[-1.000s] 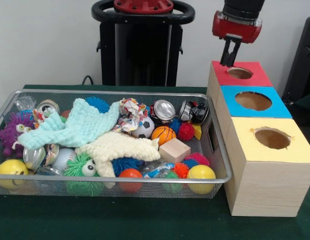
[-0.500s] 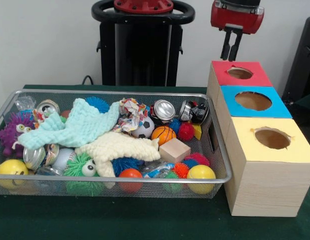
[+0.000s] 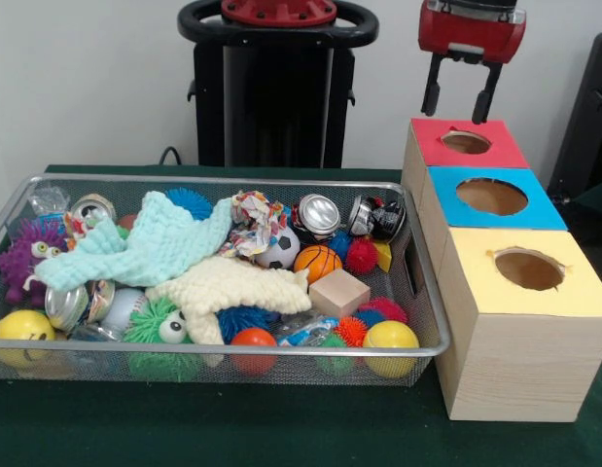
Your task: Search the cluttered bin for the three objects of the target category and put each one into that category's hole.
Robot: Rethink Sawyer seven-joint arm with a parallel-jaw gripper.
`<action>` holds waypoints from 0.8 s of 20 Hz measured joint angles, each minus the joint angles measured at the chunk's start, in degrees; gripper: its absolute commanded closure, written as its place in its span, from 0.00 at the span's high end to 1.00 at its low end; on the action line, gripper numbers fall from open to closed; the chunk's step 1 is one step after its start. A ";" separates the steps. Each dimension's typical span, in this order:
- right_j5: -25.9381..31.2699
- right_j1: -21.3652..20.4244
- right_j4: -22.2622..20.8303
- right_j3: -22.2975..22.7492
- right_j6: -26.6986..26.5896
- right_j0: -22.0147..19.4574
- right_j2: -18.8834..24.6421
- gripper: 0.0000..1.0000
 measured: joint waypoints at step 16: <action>0.01 5.87 -0.42 -8.75 0.01 -7.84 3.23 1.00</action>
